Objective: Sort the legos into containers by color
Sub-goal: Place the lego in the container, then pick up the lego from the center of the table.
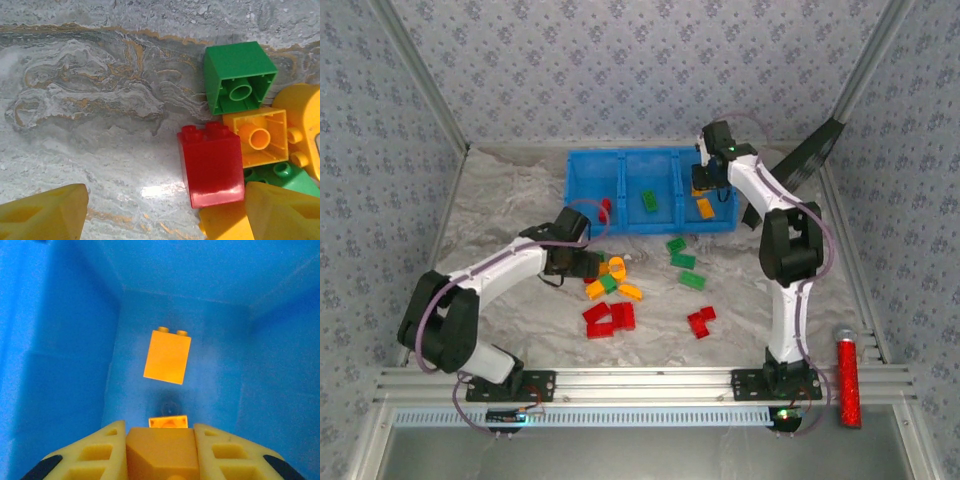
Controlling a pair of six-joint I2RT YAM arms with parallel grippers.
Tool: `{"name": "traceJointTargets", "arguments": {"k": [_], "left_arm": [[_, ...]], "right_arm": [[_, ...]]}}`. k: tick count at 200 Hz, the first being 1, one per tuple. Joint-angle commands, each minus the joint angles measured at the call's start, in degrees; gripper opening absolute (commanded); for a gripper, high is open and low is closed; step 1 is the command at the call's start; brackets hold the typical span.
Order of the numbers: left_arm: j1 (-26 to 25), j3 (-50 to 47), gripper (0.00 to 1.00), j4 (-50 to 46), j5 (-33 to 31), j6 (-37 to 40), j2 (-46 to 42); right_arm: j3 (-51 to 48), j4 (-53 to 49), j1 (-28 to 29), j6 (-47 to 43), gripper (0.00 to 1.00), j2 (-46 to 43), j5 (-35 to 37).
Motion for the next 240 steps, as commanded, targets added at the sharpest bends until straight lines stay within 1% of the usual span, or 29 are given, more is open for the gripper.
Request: {"name": "traceJointTargets", "arguments": {"k": [1, 33, 65, 99, 142, 176, 197, 240], "left_arm": [[-0.3, 0.9, 0.81, 1.0, -0.8, -0.8, 1.9], [-0.3, 2.6, 0.78, 1.2, 0.6, -0.4, 5.2], [-0.3, 4.1, 0.78, 0.6, 1.0, -0.1, 7.2], [-0.3, 5.2, 0.78, 0.5, 1.4, 0.2, 9.3], [-0.3, 4.6, 0.76, 0.4, 1.5, 0.2, 10.5], [0.0, 3.4, 0.75, 1.0, 1.4, 0.1, 10.6], [0.2, 3.1, 0.69, 1.7, 2.0, -0.1, 11.0], [0.3, 2.4, 0.61, 3.4, 2.9, -0.2, 12.0]], "right_arm": [[2.7, -1.1, 0.7, -1.4, 0.29, 3.1, 1.1], [3.6, -1.4, 0.9, -1.5, 0.29, 6.1, 1.4], [4.5, -1.4, 0.8, -1.4, 0.30, 8.3, 1.1], [5.1, -1.9, 0.5, -1.1, 0.37, 9.1, 0.8], [5.6, -2.7, 0.5, -1.4, 0.51, 6.9, 0.3], [6.8, -3.6, 0.5, -1.3, 0.54, 5.7, 0.4], [7.2, -4.1, 0.6, -1.1, 0.56, 5.1, 0.6], [7.7, -5.1, 0.7, -1.1, 0.63, 2.8, 0.5]]}}
